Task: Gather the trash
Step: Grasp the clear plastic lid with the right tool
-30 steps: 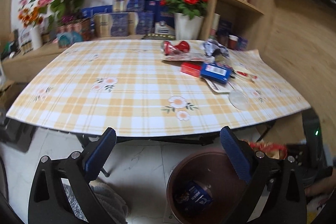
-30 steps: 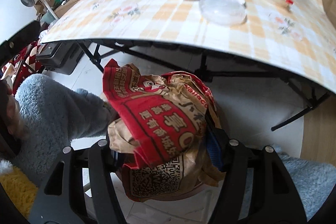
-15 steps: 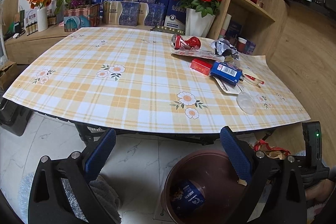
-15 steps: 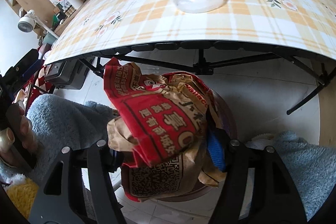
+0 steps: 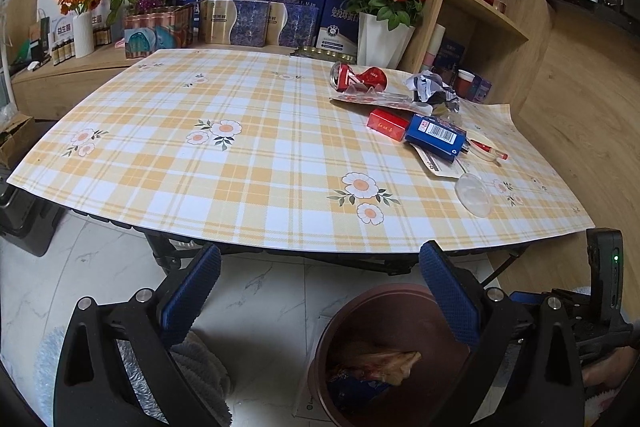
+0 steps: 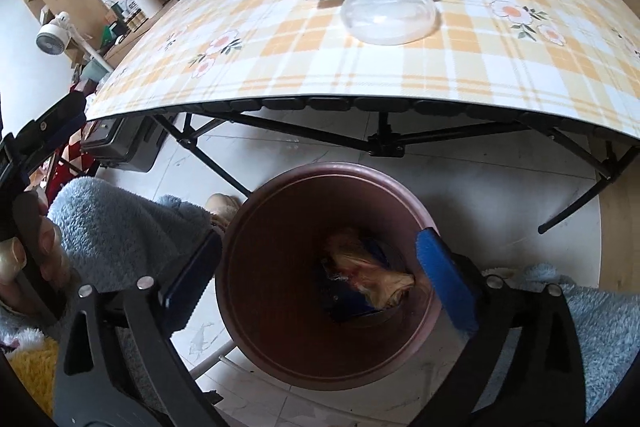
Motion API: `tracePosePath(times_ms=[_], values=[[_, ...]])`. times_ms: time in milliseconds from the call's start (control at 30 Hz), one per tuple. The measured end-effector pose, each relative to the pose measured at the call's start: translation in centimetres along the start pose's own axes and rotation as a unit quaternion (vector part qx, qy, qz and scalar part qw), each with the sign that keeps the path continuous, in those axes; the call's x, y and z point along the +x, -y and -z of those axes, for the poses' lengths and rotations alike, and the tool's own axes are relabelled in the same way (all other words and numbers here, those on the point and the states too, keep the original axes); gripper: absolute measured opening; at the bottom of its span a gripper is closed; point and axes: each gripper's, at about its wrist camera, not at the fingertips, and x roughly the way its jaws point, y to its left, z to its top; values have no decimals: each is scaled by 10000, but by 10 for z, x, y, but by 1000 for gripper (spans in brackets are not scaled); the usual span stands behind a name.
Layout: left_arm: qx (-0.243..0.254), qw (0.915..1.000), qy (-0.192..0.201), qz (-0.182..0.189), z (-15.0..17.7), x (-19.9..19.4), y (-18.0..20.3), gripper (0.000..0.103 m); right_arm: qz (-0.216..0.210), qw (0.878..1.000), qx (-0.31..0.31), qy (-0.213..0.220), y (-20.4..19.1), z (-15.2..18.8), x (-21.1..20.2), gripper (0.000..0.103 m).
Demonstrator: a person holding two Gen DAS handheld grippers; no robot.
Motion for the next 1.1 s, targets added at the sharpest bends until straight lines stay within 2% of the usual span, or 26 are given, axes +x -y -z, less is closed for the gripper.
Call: tracePosePath(times_ms=[133,233,400,533,667,900,1100], values=[[-23,10000,9,-20,0,0,-1,97,-1,10000,-15,52,2,-1,-3,97],[-73,10000,27,-47,0,-2,-3,97,130,9996,-56,246,-1,-1,-9,97],[-272,9995,128,-104,-1,-6,-10,97,192,9971,42,731,1,-6,-27,97],[-412,9989,151,-165,-2,-8,-15,97,87,9909,143,1339,12,-16,-51,97],[-443,9988,118,-199,-2,-5,-14,97,371,9815,-96,1878,19,-30,-64,97],[-372,9990,49,-254,-3,2,-9,97,1032,9820,-344,1544,31,-69,-38,97],[-454,9984,-62,-320,-3,10,-12,97,1016,9848,-247,1384,29,-87,-12,97]])
